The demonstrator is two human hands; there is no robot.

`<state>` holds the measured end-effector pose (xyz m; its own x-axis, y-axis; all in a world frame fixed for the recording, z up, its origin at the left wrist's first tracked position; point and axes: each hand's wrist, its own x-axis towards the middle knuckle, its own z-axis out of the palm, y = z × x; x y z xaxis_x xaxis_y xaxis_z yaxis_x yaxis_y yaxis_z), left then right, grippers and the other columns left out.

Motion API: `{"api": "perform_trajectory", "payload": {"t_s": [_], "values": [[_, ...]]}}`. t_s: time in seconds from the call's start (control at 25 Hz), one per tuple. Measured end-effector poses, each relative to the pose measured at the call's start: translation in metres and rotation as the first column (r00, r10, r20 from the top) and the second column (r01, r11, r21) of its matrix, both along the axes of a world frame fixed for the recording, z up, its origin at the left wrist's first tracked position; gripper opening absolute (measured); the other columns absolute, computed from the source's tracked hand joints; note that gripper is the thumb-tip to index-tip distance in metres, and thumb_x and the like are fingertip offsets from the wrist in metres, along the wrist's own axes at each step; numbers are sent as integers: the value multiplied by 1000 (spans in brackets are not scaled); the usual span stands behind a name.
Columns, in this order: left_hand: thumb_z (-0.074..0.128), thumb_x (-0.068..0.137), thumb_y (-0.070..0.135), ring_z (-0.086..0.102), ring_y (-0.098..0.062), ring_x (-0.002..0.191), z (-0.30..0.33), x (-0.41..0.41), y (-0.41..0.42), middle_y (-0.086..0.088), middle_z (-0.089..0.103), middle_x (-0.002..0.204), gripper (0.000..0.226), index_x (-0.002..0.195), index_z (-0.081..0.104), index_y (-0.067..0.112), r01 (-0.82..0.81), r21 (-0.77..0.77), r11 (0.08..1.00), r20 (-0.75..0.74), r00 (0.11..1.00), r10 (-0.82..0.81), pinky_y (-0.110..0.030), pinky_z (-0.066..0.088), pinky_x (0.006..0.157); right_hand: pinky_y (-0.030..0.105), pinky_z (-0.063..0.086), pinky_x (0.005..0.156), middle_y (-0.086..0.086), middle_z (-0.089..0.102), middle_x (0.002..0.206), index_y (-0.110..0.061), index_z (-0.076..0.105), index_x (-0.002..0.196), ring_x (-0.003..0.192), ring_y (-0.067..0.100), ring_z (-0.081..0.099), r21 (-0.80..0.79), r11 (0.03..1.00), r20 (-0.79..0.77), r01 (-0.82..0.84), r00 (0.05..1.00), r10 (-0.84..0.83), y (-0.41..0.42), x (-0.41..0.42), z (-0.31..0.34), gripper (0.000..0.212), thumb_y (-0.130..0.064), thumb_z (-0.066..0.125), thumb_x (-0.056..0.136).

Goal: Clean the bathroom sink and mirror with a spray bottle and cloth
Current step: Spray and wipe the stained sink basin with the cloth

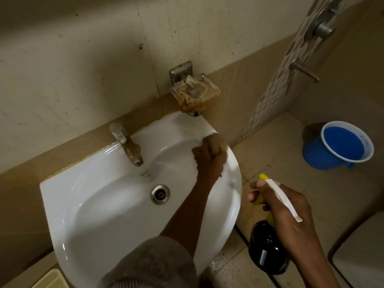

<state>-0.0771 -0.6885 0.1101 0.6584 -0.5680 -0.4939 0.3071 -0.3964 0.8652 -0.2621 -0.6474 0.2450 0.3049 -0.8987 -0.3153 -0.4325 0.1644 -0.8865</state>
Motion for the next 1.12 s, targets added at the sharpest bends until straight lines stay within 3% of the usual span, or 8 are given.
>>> {"api": "perform_trajectory", "payload": {"t_s": [0.2, 0.28, 0.36, 0.44, 0.56, 0.68, 0.88, 1.12], "values": [[65, 81, -1, 66, -20, 85, 42, 4, 71, -7, 69, 96, 30, 105, 67, 16, 561, -184, 807, -152, 795, -587, -41, 55, 78, 35, 50, 75, 2, 81, 80, -15, 81, 91, 66, 1, 67, -23, 997, 106, 75, 992, -72, -13, 14, 22, 33, -34, 58, 104], [63, 85, -3, 67, -23, 70, 48, 27, 80, -3, 69, 82, 21, 98, 67, 12, 412, -274, 869, -117, 883, -455, -37, 56, 63, 35, 51, 75, 1, 81, 81, -15, 81, 92, 66, 0, 67, -31, 999, 119, 37, 992, -33, -15, 20, 28, 32, -34, 58, 104], [68, 85, 13, 69, -36, 75, 43, 49, 67, -16, 66, 97, 31, 113, 56, 13, -8, -217, 976, 11, 1000, 10, -39, 57, 54, 34, 50, 74, 0, 81, 80, -14, 81, 92, 64, -3, 65, -17, 1000, 125, 12, 992, -10, -14, 28, 30, 31, -33, 59, 104], [68, 84, 24, 54, -44, 109, 34, 66, 47, -28, 44, 132, 60, 135, 37, 22, -279, 14, 960, 368, 894, 255, -49, 53, 80, 33, 50, 74, 2, 81, 80, -12, 81, 91, 63, -4, 64, 6, 1000, 149, -2, 989, 1, -11, 33, 30, 31, -32, 59, 104], [58, 95, 32, 31, -48, 136, 34, 92, 26, -33, 13, 155, 78, 154, 13, 6, -442, 348, 827, 566, 802, 190, -52, 34, 108, 32, 50, 75, 3, 82, 82, -12, 81, 92, 64, -3, 66, 44, 999, 161, -17, 987, 10, -8, 30, 31, 33, -33, 58, 104], [55, 96, 39, 30, -50, 137, 44, 99, 11, -32, 17, 155, 74, 153, 19, 7, -341, 530, 777, 619, 781, -80, -55, 34, 107, 31, 51, 74, 5, 82, 81, -13, 82, 94, 65, 0, 68, 58, 998, 161, -3, 987, -6, -10, 20, 27, 32, -33, 58, 103], [62, 91, 38, 36, -38, 129, 37, 32, -17, -17, 29, 142, 59, 139, 37, 14, -56, 395, 917, 536, 825, -181, -50, 39, 104, 31, 52, 72, 5, 82, 80, -12, 82, 93, 65, 4, 70, 69, 997, 158, 43, 986, -53, -16, 12, 31, 32, -33, 59, 101], [72, 63, 28, 53, -22, 112, 20, -29, 29, -2, 44, 119, 51, 113, 60, 27, 241, -27, 970, 275, 935, -225, -35, 49, 97, 20, 54, 66, 6, 82, 82, -11, 80, 96, 69, 5, 74, 36, 997, 198, 64, 978, -70, -20, 4, 38, 33, -35, 58, 99]]}}
